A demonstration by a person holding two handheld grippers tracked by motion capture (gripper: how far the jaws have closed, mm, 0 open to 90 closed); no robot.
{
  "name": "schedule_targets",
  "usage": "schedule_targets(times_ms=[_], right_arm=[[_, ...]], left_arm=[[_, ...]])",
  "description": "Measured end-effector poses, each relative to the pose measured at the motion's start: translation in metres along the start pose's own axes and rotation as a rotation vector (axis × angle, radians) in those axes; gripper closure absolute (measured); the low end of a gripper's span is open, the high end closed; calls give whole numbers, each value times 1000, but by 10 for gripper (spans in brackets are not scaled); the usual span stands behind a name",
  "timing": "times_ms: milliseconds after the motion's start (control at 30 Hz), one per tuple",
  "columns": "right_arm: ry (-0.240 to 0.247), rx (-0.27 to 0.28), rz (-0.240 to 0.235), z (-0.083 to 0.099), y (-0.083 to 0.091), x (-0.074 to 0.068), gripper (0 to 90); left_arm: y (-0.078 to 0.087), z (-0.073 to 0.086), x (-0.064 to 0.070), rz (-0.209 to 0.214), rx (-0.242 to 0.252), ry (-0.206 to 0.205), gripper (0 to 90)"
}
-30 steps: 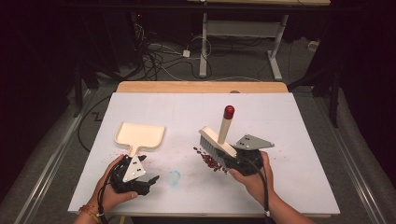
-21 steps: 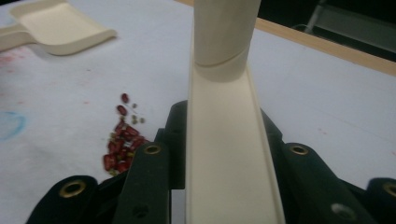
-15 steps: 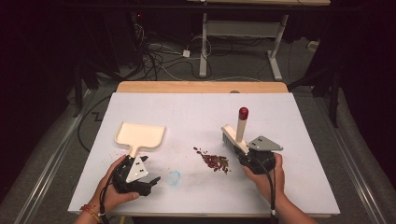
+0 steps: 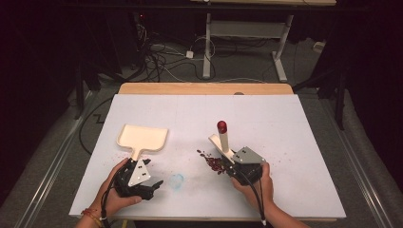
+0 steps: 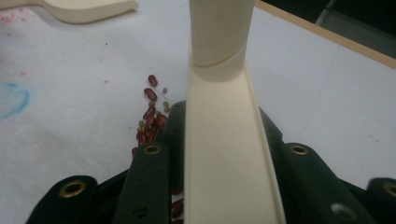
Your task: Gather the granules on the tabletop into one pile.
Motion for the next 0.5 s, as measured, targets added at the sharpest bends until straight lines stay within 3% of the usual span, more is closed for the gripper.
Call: schedule_targets(times_ms=[167,367,500], right_arm=[[-26,-1,-8,-5,-1,1,671],[-54,39,5,-17,3,13,671],[-102,43,-51,-28,4,5,671]], left_arm=[[0,0,0,-2,-4,-2,188],[1,0,-1,-6,0,3,188],[0,0,-2,-6,-3,2,189]])
Point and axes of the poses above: each handheld gripper's, and its own axes: y roughly backward along the jaws, z roughly out of its underside, x roughly to its right, the point moved 10 cm from there along -y, roughly forward along the jaws, and after that the axes turned 14 degrees about z, right-handed, at the moved point
